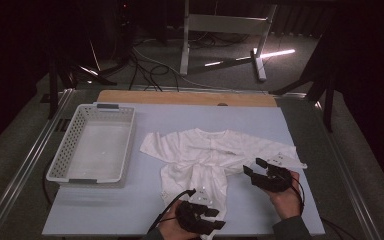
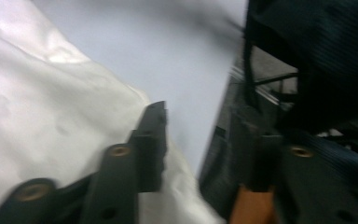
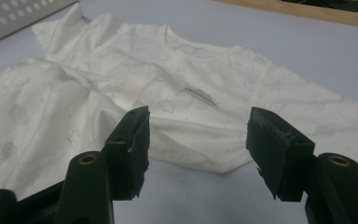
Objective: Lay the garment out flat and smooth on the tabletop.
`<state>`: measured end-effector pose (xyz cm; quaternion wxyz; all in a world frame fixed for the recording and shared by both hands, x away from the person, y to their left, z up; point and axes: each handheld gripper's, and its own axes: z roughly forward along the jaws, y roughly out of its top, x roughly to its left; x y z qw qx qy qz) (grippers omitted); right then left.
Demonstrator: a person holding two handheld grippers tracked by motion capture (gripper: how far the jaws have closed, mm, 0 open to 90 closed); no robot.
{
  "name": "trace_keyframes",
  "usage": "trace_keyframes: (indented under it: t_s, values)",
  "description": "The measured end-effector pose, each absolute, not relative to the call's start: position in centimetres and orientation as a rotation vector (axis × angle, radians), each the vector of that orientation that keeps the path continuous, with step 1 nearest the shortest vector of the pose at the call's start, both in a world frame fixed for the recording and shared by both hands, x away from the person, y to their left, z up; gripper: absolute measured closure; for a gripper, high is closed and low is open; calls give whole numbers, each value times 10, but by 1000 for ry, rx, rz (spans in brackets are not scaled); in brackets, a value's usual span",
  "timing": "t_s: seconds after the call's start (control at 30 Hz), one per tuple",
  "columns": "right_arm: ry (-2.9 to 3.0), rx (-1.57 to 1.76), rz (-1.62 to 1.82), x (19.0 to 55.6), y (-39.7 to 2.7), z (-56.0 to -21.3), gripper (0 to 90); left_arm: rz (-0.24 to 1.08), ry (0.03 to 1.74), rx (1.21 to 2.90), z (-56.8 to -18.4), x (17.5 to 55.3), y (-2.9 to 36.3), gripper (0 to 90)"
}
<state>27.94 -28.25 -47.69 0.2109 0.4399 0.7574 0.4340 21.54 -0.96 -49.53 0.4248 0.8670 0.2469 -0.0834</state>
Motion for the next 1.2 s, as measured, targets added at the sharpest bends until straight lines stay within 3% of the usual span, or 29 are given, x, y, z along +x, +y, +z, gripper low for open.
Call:
trace_keyframes:
  t_s: [0.33,0.57,0.6,0.7,0.83,1.07,1.2]
  values:
    - [2115,1220,1201,279,-281,-478,394,-117,645,2187,-507,239,-30,438]
    - [2118,1214,1203,279,-281,-478,395,44,680,2270,-517,247,-35,400]
    - [2117,1218,1203,279,-281,-478,395,65,668,2278,-518,246,-36,412]
    - [2121,1208,1203,279,-280,-478,395,176,658,2312,-518,243,-38,564]
    - [2129,1203,1199,279,-279,-478,397,183,671,2313,-517,245,-36,656]
    - [2133,1202,1199,279,-278,-478,397,117,702,2272,-516,248,-41,508]
    - [2134,1198,1199,279,-278,-478,397,110,705,2259,-515,251,-43,480]
